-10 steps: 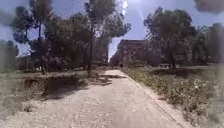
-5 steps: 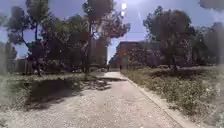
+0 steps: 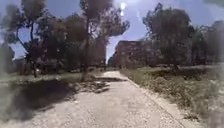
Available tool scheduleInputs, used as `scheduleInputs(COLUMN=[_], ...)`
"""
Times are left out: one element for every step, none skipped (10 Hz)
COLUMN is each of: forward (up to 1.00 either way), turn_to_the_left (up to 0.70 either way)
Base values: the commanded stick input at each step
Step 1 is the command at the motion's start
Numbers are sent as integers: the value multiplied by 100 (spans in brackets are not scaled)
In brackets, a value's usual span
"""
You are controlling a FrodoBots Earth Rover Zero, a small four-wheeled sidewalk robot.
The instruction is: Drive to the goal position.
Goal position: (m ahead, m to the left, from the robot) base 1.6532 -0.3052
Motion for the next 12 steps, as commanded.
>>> scheduleInputs(forward=[85, 85, 85, 85, 85, 85, 85, 85, 85, 85, 85, 85], turn_to_the_left=[0, 0, 0, 0, 0, 0, 0, 0, 0, 0, 0, 0])
